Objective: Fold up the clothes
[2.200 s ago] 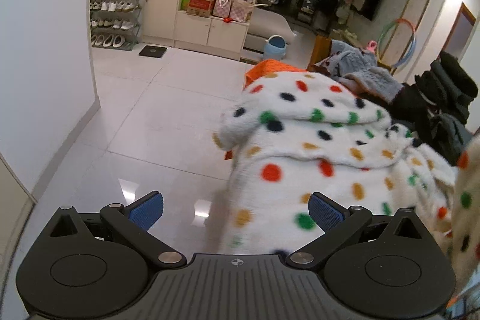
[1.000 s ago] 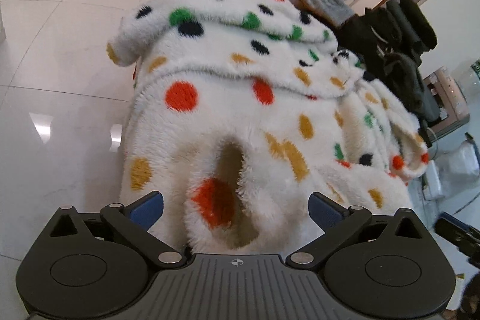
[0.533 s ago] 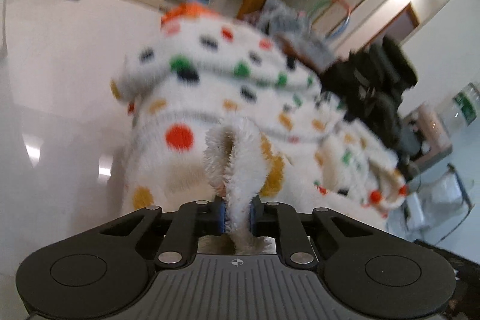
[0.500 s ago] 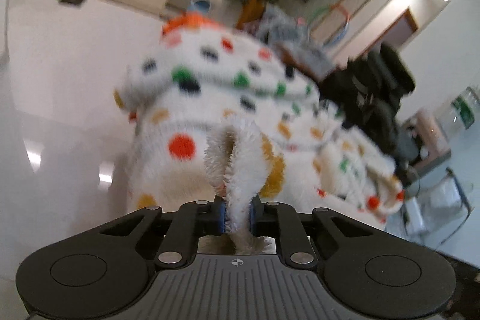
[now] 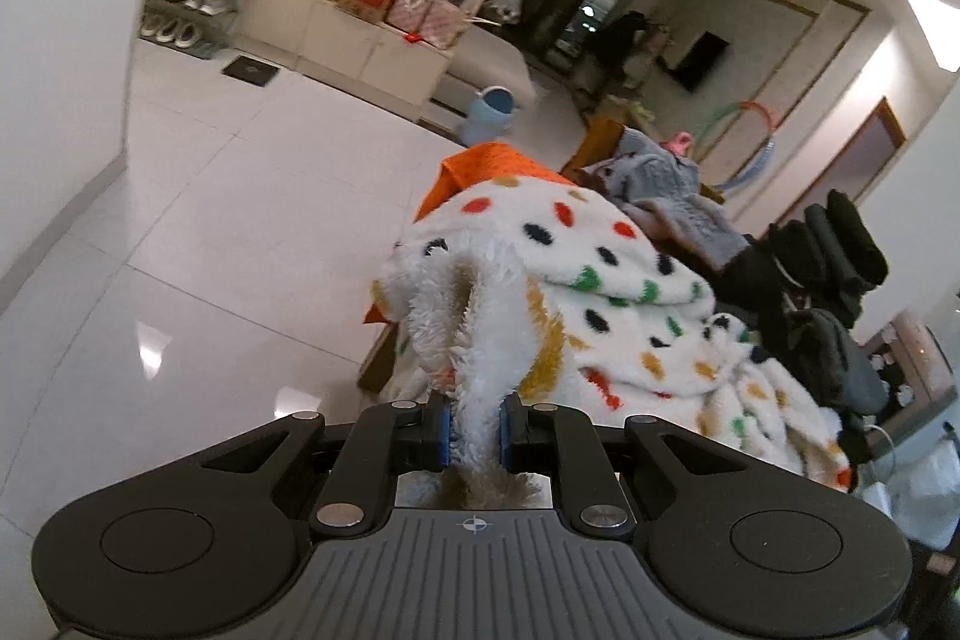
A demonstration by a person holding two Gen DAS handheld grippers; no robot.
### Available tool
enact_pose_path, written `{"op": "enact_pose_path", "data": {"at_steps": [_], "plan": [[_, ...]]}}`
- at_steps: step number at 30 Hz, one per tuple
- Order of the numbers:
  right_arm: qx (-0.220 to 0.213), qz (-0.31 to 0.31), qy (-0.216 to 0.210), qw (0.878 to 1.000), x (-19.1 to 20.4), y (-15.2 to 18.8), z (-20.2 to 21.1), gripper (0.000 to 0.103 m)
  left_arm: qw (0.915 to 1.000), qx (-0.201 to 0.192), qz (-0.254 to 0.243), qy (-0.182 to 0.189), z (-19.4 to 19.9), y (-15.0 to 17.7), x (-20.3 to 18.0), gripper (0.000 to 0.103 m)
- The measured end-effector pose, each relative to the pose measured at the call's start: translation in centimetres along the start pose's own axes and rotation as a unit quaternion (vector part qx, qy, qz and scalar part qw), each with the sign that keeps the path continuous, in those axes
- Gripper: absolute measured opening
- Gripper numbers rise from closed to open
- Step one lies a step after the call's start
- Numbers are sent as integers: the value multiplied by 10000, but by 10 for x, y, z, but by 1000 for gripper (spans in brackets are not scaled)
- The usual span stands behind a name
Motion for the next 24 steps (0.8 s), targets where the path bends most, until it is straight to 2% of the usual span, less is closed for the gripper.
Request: {"op": "enact_pose_path", "data": {"at_steps": [3, 6, 7, 8, 9, 10, 12, 13, 14, 16, 18, 19, 21, 24], "plan": [[81, 604, -447, 9971, 14, -21, -17, 72, 9997, -119, 153, -145, 6, 3, -1, 16], [174, 1265, -969, 9871, 24, -38, -40, 68, 9985, -250, 319, -366, 9, 7, -1, 16], [287, 1415, -1108, 9833, 25, -42, -50, 62, 9978, -297, 399, -447, 11, 9, -1, 16], [427, 1477, -1249, 9802, 25, -46, -60, 49, 9970, -338, 471, -519, 13, 11, -1, 16], [570, 1495, -1436, 9766, 25, -49, -71, 44, 9960, -381, 545, -596, 15, 14, -1, 16], [721, 1405, -1728, 9722, 25, -53, -82, 35, 9948, -444, 610, -690, 17, 17, -2, 16], [1037, 1221, -2211, 9620, 25, -58, -106, 31, 9923, -560, 690, -864, 23, 21, -4, 16], [1240, 1189, -2315, 9575, 23, -58, -118, 30, 9907, -626, 728, -960, 26, 23, -4, 16], [1501, 1242, -2274, 9541, 19, -53, -130, 29, 9890, -692, 767, -1055, 28, 26, -5, 16], [2146, 1569, -1935, 9444, 3, -40, -152, 25, 9855, -786, 879, -1220, 31, 29, -3, 16], [2407, 1933, -1571, 9381, -23, -30, -156, 25, 9834, -806, 972, -1302, 29, 32, -4, 16], [2488, 2027, -1453, 9359, -35, -27, -155, 23, 9829, -801, 992, -1328, 27, 34, -5, 16], [2511, 2003, -1507, 9349, -53, -28, -145, 23, 9821, -792, 997, -1388, 23, 38, -10, 16], [2131, 2131, -1706, 9381, -54, -41, -122, 24, 9811, -790, 943, -1493, 15, 42, -20, 16]]}}
Point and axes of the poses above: each gripper's, at about its wrist camera, not at the fingertips, and z roughly against the way its jaws point, x to its left, y to its underside, the point moved 8 cm from there along -z, roughly the way its jaws point, and after that the axes turned 10 degrees about -y, right-handed, at the moved point
